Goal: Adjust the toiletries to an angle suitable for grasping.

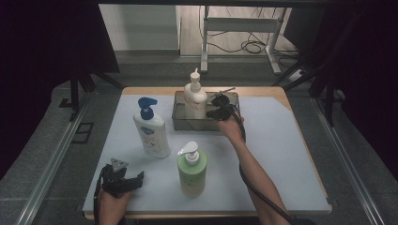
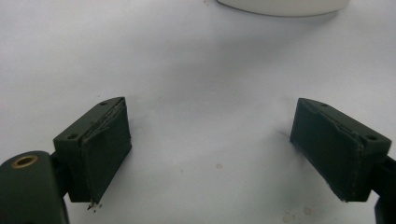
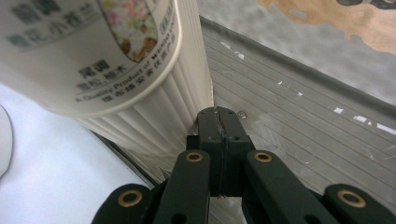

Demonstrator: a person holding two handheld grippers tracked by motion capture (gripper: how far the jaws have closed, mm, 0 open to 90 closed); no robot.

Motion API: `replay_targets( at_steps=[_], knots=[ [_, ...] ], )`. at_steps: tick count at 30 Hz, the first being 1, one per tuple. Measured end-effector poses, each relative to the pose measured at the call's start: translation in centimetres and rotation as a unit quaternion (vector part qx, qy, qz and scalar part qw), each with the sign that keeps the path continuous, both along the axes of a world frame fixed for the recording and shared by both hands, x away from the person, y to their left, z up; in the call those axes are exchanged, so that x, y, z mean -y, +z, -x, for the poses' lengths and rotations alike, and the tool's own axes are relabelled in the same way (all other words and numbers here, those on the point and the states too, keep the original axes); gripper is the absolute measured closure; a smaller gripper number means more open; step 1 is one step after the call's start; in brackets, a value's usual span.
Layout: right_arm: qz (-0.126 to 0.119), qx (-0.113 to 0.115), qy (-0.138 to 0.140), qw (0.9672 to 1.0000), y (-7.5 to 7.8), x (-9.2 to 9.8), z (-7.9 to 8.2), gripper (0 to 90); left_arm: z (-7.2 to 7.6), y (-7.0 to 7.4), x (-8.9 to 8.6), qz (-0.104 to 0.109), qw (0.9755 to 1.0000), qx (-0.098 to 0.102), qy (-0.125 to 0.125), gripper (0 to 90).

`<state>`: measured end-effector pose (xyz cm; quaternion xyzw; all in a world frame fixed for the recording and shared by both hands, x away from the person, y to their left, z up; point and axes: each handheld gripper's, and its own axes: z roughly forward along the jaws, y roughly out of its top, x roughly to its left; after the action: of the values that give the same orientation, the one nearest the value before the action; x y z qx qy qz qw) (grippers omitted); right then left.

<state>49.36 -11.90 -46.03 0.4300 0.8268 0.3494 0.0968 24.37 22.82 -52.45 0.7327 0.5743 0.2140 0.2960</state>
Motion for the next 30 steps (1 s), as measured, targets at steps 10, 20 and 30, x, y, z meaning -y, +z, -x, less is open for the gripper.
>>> replay_targets(
  at_steps=[10, 20, 30],
  knots=[
    [-0.006, -0.003, -0.007, 1.0000, -0.2, -0.1, -0.1, 89.9, 0.0, 0.0, 0.0, 0.000, 1.0000, 0.000, 0.000, 11.8],
    [0.009, -0.009, 0.000, 0.9999, -0.5, -0.1, -0.1, 89.9, 0.0, 0.0, 0.0, 0.000, 1.0000, 0.000, 0.000, 11.8],
    [0.007, -0.009, 0.011, 0.9999, -0.4, -1.2, 0.0, 88.8, 0.0, 0.0, 0.0, 0.001, 1.0000, 0.000, 0.001, 11.8]
  ],
)
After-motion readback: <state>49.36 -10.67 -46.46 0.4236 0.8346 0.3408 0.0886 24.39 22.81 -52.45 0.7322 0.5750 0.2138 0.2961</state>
